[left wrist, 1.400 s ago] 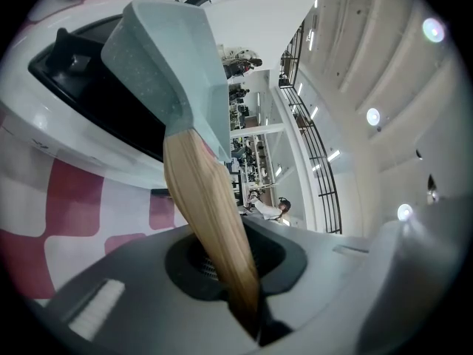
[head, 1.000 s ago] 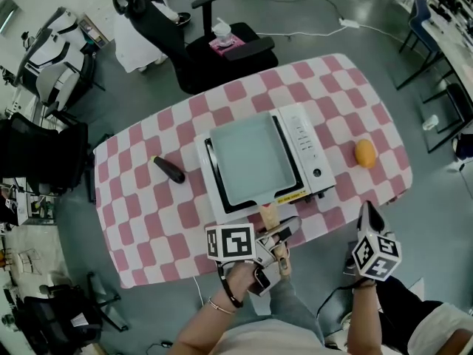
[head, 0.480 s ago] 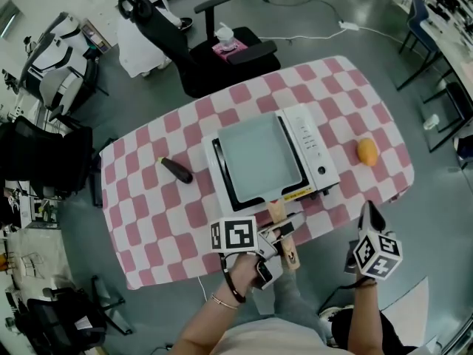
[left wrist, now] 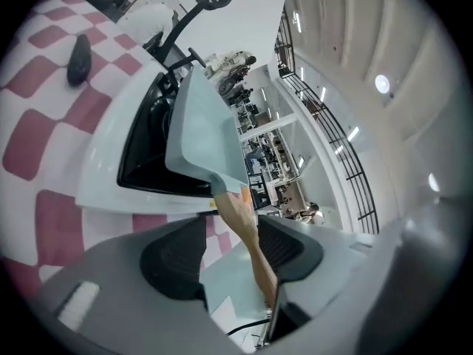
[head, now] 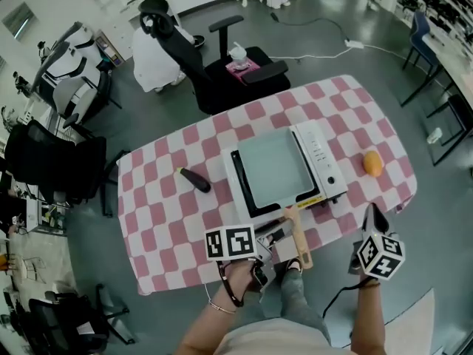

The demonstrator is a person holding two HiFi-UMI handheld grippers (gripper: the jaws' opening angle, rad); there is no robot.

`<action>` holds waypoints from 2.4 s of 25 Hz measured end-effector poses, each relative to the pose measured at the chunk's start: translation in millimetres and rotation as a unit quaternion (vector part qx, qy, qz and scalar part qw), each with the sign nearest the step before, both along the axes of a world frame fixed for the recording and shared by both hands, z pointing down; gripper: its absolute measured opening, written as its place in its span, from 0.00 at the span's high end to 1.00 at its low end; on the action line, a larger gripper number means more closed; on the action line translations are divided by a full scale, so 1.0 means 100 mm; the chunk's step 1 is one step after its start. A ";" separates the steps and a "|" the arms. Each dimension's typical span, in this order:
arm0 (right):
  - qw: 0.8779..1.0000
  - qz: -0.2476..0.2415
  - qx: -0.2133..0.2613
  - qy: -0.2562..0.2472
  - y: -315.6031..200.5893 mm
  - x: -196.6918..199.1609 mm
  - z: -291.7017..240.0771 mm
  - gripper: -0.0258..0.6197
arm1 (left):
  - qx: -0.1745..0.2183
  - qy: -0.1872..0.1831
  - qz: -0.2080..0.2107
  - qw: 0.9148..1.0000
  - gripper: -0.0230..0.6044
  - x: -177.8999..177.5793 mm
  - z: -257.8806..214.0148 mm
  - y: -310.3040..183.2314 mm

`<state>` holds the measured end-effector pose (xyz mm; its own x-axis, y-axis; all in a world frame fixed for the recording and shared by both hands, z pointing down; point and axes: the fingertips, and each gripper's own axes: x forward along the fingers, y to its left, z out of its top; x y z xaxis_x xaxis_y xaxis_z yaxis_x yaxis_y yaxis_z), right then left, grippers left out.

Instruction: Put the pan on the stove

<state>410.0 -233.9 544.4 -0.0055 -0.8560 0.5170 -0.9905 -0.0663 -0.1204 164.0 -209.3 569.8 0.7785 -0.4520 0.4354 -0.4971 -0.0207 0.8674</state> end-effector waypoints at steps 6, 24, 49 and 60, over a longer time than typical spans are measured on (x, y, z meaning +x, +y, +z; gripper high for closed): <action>1.000 -0.007 0.026 0.000 -0.08 -0.18 -0.24 0.95 | 0.099 -0.111 -0.032 0.988 0.64 -0.53 -0.31 -0.15; 0.984 -0.019 0.178 0.007 -0.17 -0.53 -1.53 0.95 | 0.400 -0.398 -0.175 0.807 0.98 -1.68 -1.72 -0.69; 0.981 -0.020 0.186 0.042 -0.08 -0.66 -1.51 0.95 | 0.388 -0.372 -0.197 0.820 0.97 -1.83 -1.57 -0.68; 0.982 -0.023 0.182 0.038 -0.08 -0.58 -1.42 0.95 | 0.387 -0.372 -0.198 0.820 0.97 -1.77 -1.51 -0.63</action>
